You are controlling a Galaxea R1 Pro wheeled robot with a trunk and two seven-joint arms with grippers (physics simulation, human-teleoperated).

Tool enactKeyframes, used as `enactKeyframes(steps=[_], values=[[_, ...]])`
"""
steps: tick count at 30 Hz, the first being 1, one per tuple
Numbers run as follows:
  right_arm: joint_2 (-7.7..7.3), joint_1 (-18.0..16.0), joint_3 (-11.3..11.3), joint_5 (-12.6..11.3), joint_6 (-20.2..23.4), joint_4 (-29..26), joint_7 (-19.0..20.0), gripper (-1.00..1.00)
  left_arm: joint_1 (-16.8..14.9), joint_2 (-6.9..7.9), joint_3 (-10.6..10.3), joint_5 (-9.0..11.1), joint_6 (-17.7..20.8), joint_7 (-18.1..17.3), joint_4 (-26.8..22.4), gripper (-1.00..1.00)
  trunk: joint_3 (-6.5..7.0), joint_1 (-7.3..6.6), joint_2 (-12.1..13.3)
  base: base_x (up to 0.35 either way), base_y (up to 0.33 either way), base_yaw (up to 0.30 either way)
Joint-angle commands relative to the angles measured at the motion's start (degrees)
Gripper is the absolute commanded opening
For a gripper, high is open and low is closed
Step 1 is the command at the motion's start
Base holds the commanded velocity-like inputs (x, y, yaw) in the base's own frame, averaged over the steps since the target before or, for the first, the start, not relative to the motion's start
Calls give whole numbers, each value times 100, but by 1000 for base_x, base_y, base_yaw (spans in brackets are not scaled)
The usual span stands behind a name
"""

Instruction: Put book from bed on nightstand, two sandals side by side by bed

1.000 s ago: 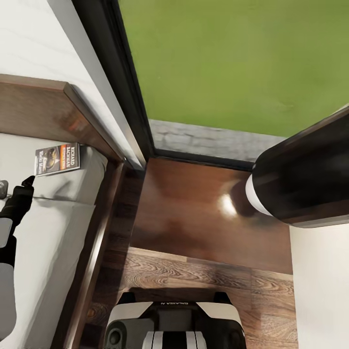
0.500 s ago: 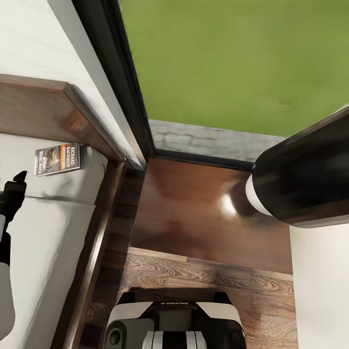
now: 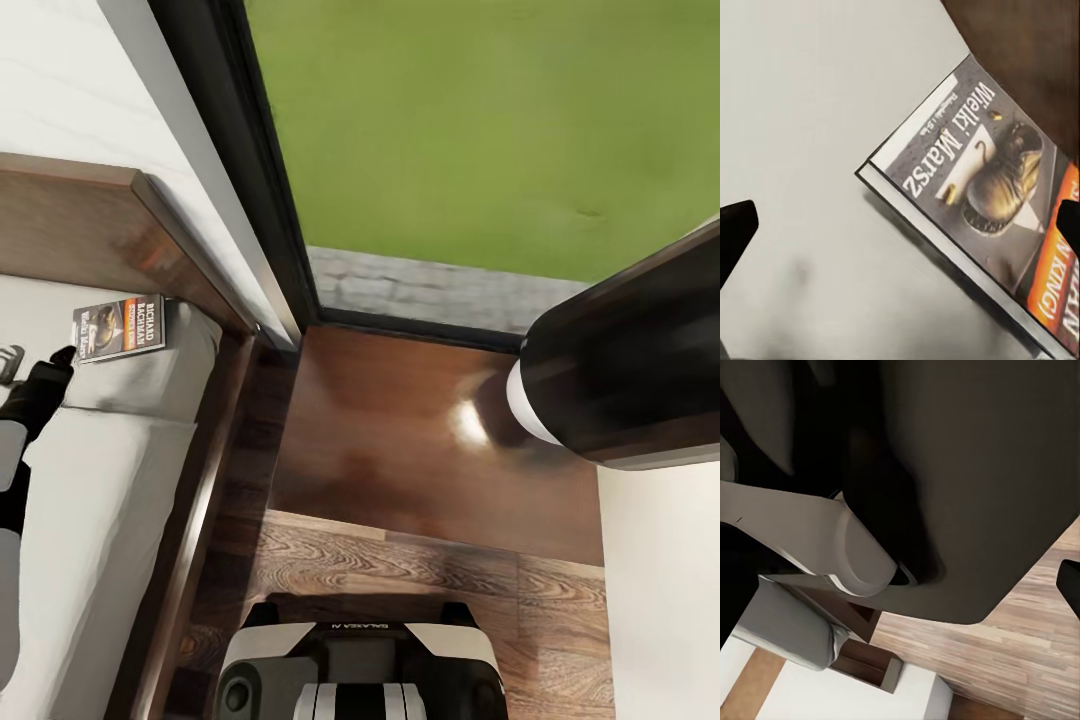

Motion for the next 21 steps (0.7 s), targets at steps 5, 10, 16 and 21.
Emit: enactKeyframes(steps=[5,10,16,21], values=[[2,-7,48,-48,-23,20,28,100,-214,29,-35,-239,75,102,-283,100,-2,0,-2,0,0,0],[2,-7,47,-48,-23,20,23,100,-245,30,5,-351,81,116,-612,100,-2,0,-2,0,0,0],[2,-7,47,-48,-23,20,22,100,-247,-26,2,-360,-252,260,-617,100,-2,0,-2,0,0,0],[2,-7,47,-48,-23,20,23,100,-247,-80,-16,-342,-571,304,-597,100,-2,0,-2,0,0,0]])
